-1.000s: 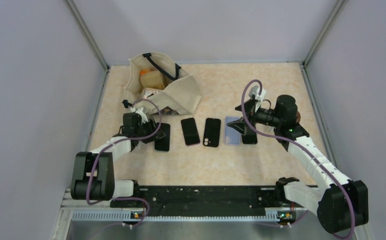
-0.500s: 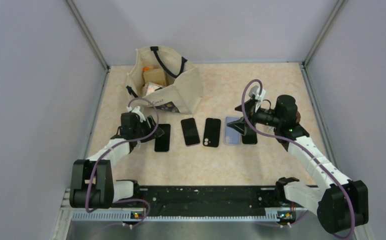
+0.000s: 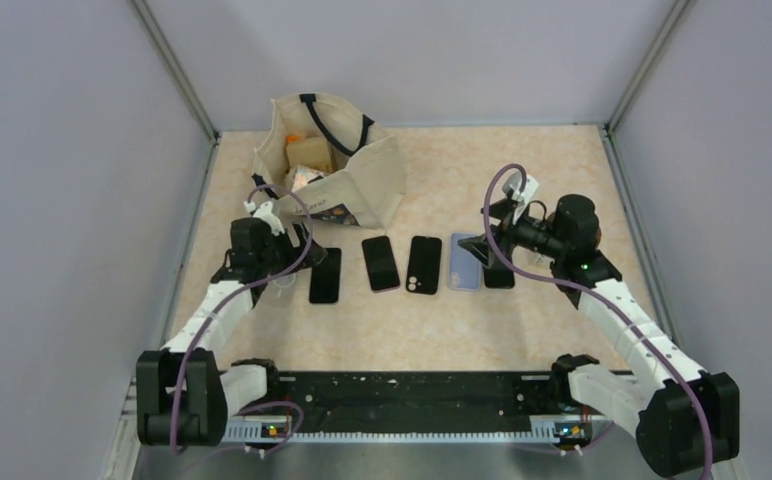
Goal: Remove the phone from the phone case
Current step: Place the phone at the center of the board, then reset both arms
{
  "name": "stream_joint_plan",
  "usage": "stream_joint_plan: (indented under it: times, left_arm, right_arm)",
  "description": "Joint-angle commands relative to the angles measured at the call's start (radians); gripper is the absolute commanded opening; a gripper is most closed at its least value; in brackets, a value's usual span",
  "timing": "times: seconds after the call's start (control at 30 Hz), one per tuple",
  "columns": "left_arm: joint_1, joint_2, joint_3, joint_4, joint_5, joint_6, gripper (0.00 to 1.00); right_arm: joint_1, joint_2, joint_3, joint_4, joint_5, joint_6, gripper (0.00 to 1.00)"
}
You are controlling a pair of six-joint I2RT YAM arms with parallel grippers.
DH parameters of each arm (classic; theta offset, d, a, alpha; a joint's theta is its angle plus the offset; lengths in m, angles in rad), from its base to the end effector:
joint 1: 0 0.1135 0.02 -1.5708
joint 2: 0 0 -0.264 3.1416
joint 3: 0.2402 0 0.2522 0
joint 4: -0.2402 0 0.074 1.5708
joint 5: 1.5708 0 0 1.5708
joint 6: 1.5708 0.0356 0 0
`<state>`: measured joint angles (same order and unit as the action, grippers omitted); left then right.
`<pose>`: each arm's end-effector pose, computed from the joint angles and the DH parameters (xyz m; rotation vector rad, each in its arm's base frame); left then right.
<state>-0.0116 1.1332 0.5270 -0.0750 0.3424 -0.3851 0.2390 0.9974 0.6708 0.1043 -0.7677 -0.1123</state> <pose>0.2270 -0.0146 0.1946 -0.2372 2.2609 -0.5968 0.2130 0.0773 0.2916 -0.8412 1.5853 0.7748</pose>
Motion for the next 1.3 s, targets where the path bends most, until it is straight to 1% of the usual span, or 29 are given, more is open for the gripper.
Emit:
stream_joint_plan:
  times: [0.0,0.17,0.33,0.5,0.6,0.7,1.0,1.13,1.27]
  left_arm:
    - [0.048,-0.040,0.117,-0.077,0.003,0.056,0.92]
    - [0.092,-0.067,0.195,-0.195,-0.059,0.129,0.99]
    - [0.154,-0.130,0.221,-0.244,-0.080,0.187,0.99]
    - [0.174,-0.202,0.244,-0.264,-0.100,0.225,0.99]
    - [0.174,-0.247,0.248,-0.264,-0.106,0.231,0.99]
    - [0.174,-0.280,0.260,-0.268,-0.097,0.238,0.99]
    - [0.174,-0.294,0.298,-0.273,-0.079,0.244,0.99]
    - [0.174,-0.290,0.319,-0.256,-0.076,0.239,0.99]
    - [0.174,-0.283,0.342,-0.247,-0.089,0.217,0.99]
  right_arm:
    - [-0.009,-0.030,-0.025,0.020,0.161,-0.015,0.98]
    - [-0.009,-0.048,-0.054,0.028,0.300,-0.007,0.99]
    - [-0.009,-0.094,-0.060,0.013,0.439,0.003,0.99]
    - [-0.010,-0.090,0.004,-0.096,0.471,-0.007,0.99]
    - [-0.010,-0.045,0.074,-0.231,0.467,-0.012,0.99]
    - [-0.010,-0.013,0.121,-0.309,0.460,-0.011,0.99]
    - [-0.010,-0.093,0.094,-0.318,0.497,-0.023,0.99]
    - [-0.010,-0.139,0.065,-0.317,0.560,0.023,0.99]
    - [-0.009,-0.183,0.044,-0.322,0.612,0.027,0.99]
